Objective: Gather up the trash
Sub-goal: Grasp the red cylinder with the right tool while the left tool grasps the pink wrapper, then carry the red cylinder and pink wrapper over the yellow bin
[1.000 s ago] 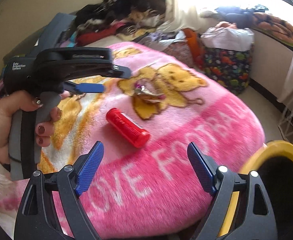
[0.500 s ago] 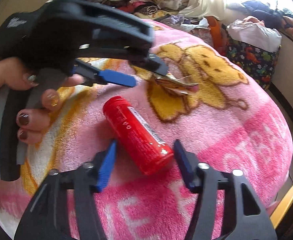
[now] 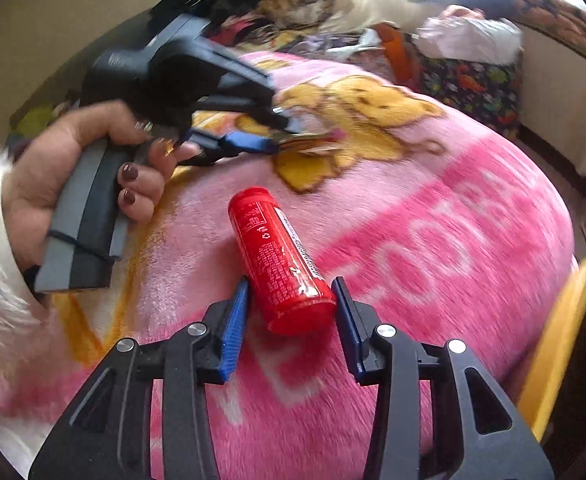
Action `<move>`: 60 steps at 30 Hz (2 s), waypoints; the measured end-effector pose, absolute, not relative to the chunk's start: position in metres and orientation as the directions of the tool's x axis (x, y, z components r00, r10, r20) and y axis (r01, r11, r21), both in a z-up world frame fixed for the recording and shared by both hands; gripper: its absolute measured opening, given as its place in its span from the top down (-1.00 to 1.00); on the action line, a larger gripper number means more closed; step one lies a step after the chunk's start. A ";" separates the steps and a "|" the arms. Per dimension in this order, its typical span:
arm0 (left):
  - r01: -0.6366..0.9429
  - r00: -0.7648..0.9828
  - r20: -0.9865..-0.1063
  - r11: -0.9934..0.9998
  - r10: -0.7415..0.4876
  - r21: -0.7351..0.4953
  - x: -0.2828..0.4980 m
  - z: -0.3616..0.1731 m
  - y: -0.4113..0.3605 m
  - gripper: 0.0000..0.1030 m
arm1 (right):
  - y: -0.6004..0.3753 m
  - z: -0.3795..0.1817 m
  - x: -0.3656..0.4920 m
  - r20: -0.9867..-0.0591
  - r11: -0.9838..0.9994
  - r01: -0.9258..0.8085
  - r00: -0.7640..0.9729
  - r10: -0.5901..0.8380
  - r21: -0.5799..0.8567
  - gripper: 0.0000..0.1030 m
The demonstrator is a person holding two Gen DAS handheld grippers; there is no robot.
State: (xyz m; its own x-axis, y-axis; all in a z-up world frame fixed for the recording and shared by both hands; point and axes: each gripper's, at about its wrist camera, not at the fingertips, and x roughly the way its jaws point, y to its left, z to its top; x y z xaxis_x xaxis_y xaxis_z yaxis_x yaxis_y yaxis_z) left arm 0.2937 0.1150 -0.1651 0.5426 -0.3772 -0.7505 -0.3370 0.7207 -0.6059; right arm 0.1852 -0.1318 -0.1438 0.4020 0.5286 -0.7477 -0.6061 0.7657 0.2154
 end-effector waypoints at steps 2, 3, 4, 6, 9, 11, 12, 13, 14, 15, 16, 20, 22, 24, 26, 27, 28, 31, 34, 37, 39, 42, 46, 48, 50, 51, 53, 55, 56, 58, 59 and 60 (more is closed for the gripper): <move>-0.329 0.559 -0.738 0.715 -0.379 -0.617 0.288 -0.162 0.114 0.69 | -0.145 -0.141 0.184 -0.735 0.782 -0.571 0.413 0.537 0.251 0.25; -0.325 0.565 -0.732 0.712 -0.382 -0.622 0.286 -0.161 0.112 0.69 | -0.151 -0.138 0.183 -0.728 0.789 -0.553 0.421 0.540 0.266 0.26; -0.317 0.574 -0.724 0.711 -0.383 -0.628 0.282 -0.159 0.111 0.69 | -0.156 -0.137 0.184 -0.723 0.793 -0.544 0.427 0.543 0.274 0.26; -0.297 0.589 -0.713 0.719 -0.380 -0.629 0.275 -0.153 0.106 0.70 | -0.167 -0.131 0.179 -0.707 0.802 -0.519 0.445 0.549 0.296 0.28; -0.255 0.605 -0.705 0.749 -0.369 -0.611 0.263 -0.140 0.095 0.70 | -0.182 -0.121 0.174 -0.684 0.810 -0.493 0.472 0.556 0.318 0.32; -0.231 0.614 -0.703 0.770 -0.359 -0.595 0.258 -0.133 0.088 0.70 | -0.190 -0.116 0.178 -0.669 0.814 -0.476 0.489 0.560 0.333 0.34; -0.211 0.619 -0.700 0.783 -0.356 -0.585 0.253 -0.127 0.083 0.70 | -0.194 -0.113 0.179 -0.662 0.816 -0.468 0.497 0.561 0.340 0.35; -0.202 0.622 -0.698 0.788 -0.355 -0.581 0.251 -0.125 0.079 0.70 | -0.196 -0.111 0.179 -0.656 0.818 -0.460 0.505 0.561 0.345 0.35; -0.195 0.624 -0.696 0.792 -0.355 -0.578 0.249 -0.123 0.076 0.70 | -0.200 -0.108 0.180 -0.650 0.821 -0.450 0.514 0.560 0.351 0.36; -0.185 0.626 -0.693 0.796 -0.357 -0.576 0.246 -0.119 0.072 0.70 | -0.204 -0.105 0.181 -0.645 0.824 -0.440 0.523 0.557 0.356 0.37; -0.173 0.626 -0.691 0.800 -0.361 -0.574 0.245 -0.116 0.068 0.70 | -0.206 -0.103 0.182 -0.639 0.826 -0.435 0.531 0.556 0.358 0.38; -0.127 0.633 -0.682 0.820 -0.367 -0.559 0.240 -0.102 0.050 0.70 | -0.221 -0.092 0.183 -0.609 0.830 -0.411 0.565 0.557 0.378 0.41; -0.099 0.637 -0.673 0.826 -0.376 -0.554 0.238 -0.094 0.040 0.70 | -0.228 -0.087 0.182 -0.596 0.833 -0.402 0.583 0.552 0.379 0.42; -0.075 0.641 -0.666 0.833 -0.381 -0.548 0.236 -0.088 0.032 0.70 | -0.238 -0.082 0.181 -0.583 0.840 -0.386 0.605 0.542 0.380 0.42; -0.048 0.645 -0.660 0.842 -0.385 -0.538 0.233 -0.081 0.021 0.70 | -0.251 -0.076 0.179 -0.573 0.851 -0.366 0.629 0.525 0.377 0.42; -0.034 0.647 -0.658 0.847 -0.386 -0.530 0.232 -0.078 0.015 0.70 | -0.254 -0.075 0.178 -0.570 0.854 -0.358 0.637 0.519 0.377 0.42; -0.018 0.647 -0.655 0.852 -0.389 -0.523 0.232 -0.074 0.009 0.70 | -0.259 -0.073 0.178 -0.568 0.858 -0.349 0.645 0.512 0.377 0.42; 0.017 0.649 -0.649 0.860 -0.397 -0.509 0.230 -0.066 -0.007 0.70 | -0.280 -0.068 0.174 -0.557 0.872 -0.312 0.676 0.483 0.377 0.42; 0.049 0.646 -0.642 0.862 -0.412 -0.504 0.228 -0.061 -0.021 0.70 | -0.296 -0.065 0.171 -0.551 0.883 -0.282 0.698 0.457 0.374 0.42; 0.081 0.641 -0.638 0.864 -0.427 -0.497 0.224 -0.056 -0.037 0.70 | -0.315 -0.062 0.166 -0.544 0.894 -0.250 0.722 0.428 0.372 0.42; 0.100 0.638 -0.637 0.867 -0.433 -0.489 0.221 -0.053 -0.048 0.70 | -0.326 -0.061 0.162 -0.541 0.901 -0.229 0.735 0.408 0.368 0.42; 0.124 0.633 -0.635 0.868 -0.443 -0.481 0.219 -0.050 -0.061 0.70 | -0.341 -0.061 0.157 -0.539 0.909 -0.202 0.750 0.383 0.365 0.42; 0.159 0.628 -0.633 0.871 -0.452 -0.464 0.215 -0.045 -0.079 0.70 | -0.360 -0.061 0.149 -0.537 0.917 -0.164 0.767 0.351 0.365 0.42; 0.175 0.625 -0.634 0.874 -0.455 -0.454 0.213 -0.042 -0.087 0.70 | -0.366 -0.060 0.146 -0.536 0.921 -0.149 0.774 0.336 0.361 0.42; 0.192 0.622 -0.636 0.876 -0.457 -0.442 0.211 -0.040 -0.096 0.70 | -0.374 -0.060 0.143 -0.535 0.923 -0.135 0.781 0.322 0.360 0.42; 0.202 0.622 -0.637 0.879 -0.455 -0.432 0.209 -0.039 -0.101 0.70 | -0.376 -0.060 0.142 -0.535 0.925 -0.129 0.784 0.316 0.358 0.43; 0.222 0.623 -0.640 0.886 -0.451 -0.408 0.206 -0.037 -0.109 0.70 | -0.381 -0.059 0.139 -0.535 0.928 -0.117 0.789 0.302 0.353 0.42; 0.242 0.619 -0.642 0.888 -0.452 -0.392 0.203 -0.036 -0.118 0.70 | -0.386 -0.059 0.136 -0.534 0.930 -0.102 0.794 0.290 0.352 0.42; 0.249 0.619 -0.642 0.888 -0.453 -0.386 0.202 -0.036 -0.122 0.70 | -0.390 -0.059 0.134 -0.534 0.931 -0.096 0.796 0.285 0.353 0.43; 0.268 0.613 -0.645 0.888 -0.456 -0.373 0.199 -0.036 -0.130 0.70 | -0.395 -0.060 0.131 -0.534 0.933 -0.080 0.801 0.270 0.352 0.43; 0.276 0.611 -0.646 0.888 -0.458 -0.369 0.197 -0.036 -0.134 0.70 | -0.399 -0.060 0.129 -0.533 0.933 -0.071 0.804 0.264 0.354 0.43; 0.288 0.607 -0.649 0.888 -0.459 -0.358 0.196 -0.036 -0.139 0.70 | -0.401 -0.059 0.128 -0.532 0.932 -0.065 0.806 0.259 0.356 0.43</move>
State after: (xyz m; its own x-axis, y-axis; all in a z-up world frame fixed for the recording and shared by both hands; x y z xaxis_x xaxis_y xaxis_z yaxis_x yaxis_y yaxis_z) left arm 0.1956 -0.1393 -0.0359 0.6069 -0.4587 -0.6491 0.2884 0.8881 -0.3579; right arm 0.1283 -0.4011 -0.0594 0.8060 0.2595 -0.5320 -0.0651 0.9322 0.3560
